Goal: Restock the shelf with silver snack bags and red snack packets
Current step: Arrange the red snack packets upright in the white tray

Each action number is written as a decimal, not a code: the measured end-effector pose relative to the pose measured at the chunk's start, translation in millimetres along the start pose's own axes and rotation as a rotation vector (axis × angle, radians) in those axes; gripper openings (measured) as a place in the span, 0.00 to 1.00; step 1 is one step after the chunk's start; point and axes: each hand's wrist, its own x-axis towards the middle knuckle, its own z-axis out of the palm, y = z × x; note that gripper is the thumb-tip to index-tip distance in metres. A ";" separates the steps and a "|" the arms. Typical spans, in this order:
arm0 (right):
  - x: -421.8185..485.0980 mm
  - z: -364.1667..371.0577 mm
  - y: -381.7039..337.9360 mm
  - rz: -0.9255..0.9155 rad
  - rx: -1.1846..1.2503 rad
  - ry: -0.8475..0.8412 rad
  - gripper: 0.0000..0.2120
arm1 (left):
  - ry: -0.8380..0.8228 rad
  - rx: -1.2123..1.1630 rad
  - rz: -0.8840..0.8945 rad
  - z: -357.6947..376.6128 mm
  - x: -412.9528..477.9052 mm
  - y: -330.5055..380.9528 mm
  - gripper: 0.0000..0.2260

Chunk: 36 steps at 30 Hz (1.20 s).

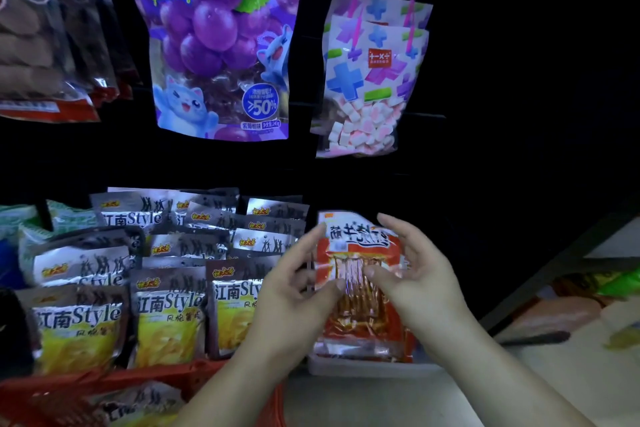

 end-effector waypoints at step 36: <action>78.2 -13.0 104.9 0.177 -0.520 -0.228 0.09 | 0.033 0.459 -0.215 -8.1 61.3 -100.1 0.15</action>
